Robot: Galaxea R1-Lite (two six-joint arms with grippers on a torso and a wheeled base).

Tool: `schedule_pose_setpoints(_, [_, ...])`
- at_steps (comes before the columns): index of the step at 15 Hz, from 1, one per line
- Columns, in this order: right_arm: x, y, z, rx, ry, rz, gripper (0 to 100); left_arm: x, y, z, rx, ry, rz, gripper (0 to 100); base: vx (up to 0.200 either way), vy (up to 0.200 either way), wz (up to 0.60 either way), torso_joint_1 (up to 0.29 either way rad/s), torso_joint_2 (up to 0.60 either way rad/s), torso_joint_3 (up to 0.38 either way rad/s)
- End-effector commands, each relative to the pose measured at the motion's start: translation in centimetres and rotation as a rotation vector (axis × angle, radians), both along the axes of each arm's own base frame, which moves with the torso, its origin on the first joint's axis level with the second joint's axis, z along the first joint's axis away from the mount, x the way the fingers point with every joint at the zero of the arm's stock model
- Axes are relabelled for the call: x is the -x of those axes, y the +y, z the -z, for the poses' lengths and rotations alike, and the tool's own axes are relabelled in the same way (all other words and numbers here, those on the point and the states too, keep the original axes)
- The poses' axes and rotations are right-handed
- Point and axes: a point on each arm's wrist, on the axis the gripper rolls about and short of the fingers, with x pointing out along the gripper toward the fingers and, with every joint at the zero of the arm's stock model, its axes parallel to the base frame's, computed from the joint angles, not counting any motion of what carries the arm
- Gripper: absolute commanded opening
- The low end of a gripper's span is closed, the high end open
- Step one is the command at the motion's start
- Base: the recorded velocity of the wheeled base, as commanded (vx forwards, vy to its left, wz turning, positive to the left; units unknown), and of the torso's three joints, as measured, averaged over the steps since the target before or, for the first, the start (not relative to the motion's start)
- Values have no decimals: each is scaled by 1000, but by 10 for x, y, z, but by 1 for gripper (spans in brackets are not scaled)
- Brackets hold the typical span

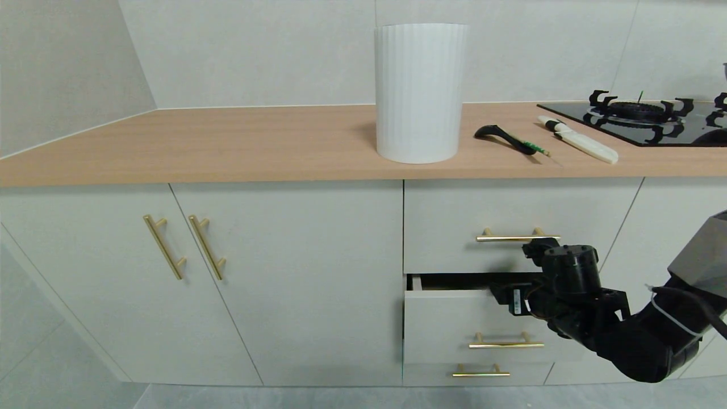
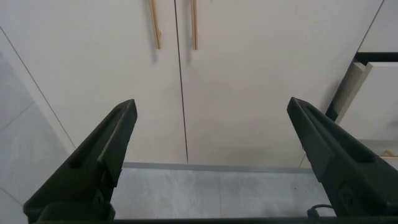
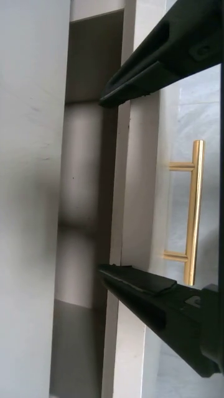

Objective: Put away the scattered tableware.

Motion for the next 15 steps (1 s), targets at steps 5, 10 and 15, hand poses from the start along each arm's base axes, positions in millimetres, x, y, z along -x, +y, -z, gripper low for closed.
schedule_pose_setpoints(5, [11, -2, -8, 19, 64, -19, 100, 0, 0, 0, 0, 1, -1, 100, 0, 0, 0, 0, 0, 0])
schedule_pose_setpoints(10, [28, 4, -19, 48, 134, -56, 100, 0, 0, 0, 0, 1, -1, 100, 0, 0, 0, 0, 0, 0])
schedule_pose_setpoints(15, [47, 11, -26, 96, 232, -105, 100, 0, 0, 0, 0, 3, -1, 100, 0, 0, 0, 0, 0, 0])
